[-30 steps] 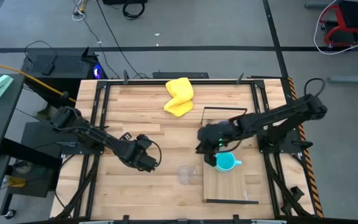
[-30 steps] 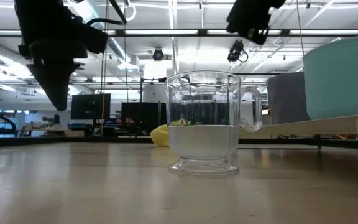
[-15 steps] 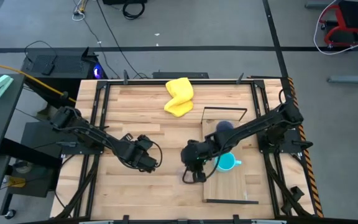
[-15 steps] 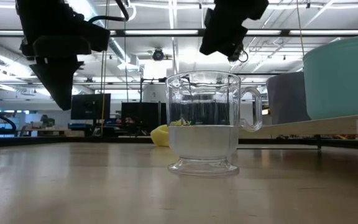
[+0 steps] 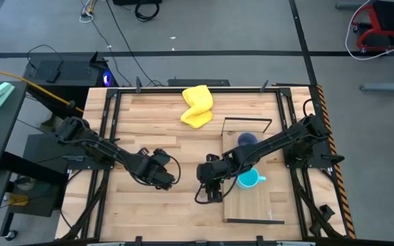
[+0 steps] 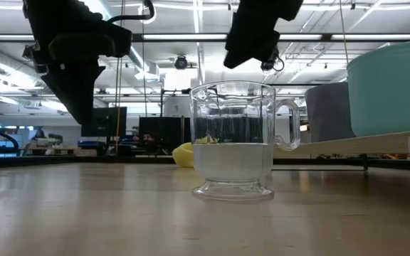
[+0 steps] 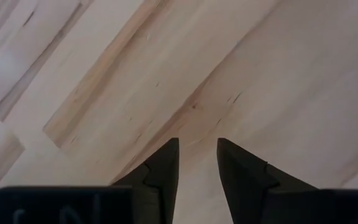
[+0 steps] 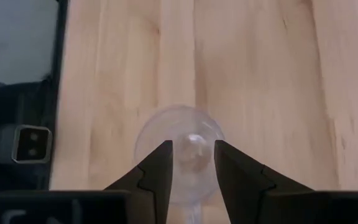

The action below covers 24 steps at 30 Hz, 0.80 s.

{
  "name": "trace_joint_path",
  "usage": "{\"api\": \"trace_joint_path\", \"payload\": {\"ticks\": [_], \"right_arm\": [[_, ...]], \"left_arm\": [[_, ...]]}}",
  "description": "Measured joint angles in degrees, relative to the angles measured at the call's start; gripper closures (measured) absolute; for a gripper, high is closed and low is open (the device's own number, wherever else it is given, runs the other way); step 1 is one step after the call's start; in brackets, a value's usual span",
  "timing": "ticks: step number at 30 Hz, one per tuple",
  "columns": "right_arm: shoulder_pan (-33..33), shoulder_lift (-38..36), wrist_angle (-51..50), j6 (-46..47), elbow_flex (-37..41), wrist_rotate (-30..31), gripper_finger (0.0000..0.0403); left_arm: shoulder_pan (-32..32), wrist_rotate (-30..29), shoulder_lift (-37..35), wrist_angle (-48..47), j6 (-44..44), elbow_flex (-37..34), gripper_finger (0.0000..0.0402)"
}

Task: Stack small to large cups/mugs on shelf
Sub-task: Put the transparent mug on the shelf

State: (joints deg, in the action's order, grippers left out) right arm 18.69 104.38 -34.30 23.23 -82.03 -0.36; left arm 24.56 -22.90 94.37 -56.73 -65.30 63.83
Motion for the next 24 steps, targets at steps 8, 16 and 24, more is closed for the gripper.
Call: {"api": "trace_joint_path", "payload": {"ticks": [8,16,24], "right_arm": [[-0.02,0.02,-2.58,-1.14,0.05,1.13,0.0278],[-0.01,0.02,-5.29,-2.65,0.10,3.85,0.0278],[0.34,0.03,-3.14,-2.32,4.24,3.81,0.0278]], "left_arm": [[0.00,0.02,0.02,2.48,-0.04,0.00,0.0291],[0.00,0.02,0.02,2.71,-0.06,0.00,0.0285],[0.00,0.02,0.02,2.99,-0.04,0.00,0.0288]]}}
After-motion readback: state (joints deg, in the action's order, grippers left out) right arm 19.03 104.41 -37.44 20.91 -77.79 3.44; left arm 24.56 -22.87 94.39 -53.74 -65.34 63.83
